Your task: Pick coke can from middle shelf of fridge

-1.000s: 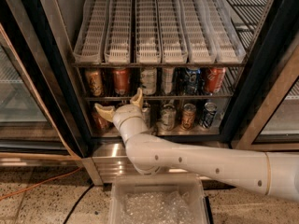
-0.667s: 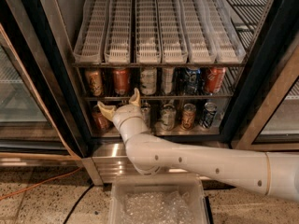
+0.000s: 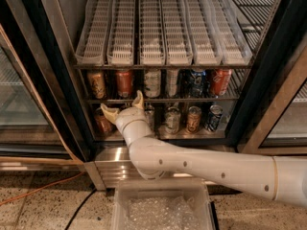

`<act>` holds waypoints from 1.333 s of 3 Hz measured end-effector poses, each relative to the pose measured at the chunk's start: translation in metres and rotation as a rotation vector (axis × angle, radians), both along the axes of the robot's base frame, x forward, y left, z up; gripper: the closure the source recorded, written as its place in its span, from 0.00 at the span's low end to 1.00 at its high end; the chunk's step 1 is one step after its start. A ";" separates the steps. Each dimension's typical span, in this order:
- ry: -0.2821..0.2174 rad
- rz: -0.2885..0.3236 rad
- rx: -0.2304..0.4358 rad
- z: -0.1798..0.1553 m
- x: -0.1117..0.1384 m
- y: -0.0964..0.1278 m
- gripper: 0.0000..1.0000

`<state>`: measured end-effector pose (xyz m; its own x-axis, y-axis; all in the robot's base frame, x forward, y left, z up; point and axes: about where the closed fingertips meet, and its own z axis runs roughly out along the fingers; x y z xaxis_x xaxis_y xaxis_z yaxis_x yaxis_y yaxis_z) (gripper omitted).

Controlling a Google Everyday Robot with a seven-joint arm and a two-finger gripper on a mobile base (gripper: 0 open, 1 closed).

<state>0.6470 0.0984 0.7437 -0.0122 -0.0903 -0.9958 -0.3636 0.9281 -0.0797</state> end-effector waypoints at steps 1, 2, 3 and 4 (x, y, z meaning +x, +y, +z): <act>-0.001 -0.001 0.000 0.000 0.001 0.000 0.29; -0.027 -0.019 0.000 0.001 0.026 0.016 0.31; -0.028 -0.027 0.002 0.001 0.031 0.020 0.32; -0.028 -0.039 0.004 0.001 0.036 0.021 0.34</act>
Offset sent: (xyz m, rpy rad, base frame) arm 0.0166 0.0061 0.0027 -0.0071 -0.0308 -0.0221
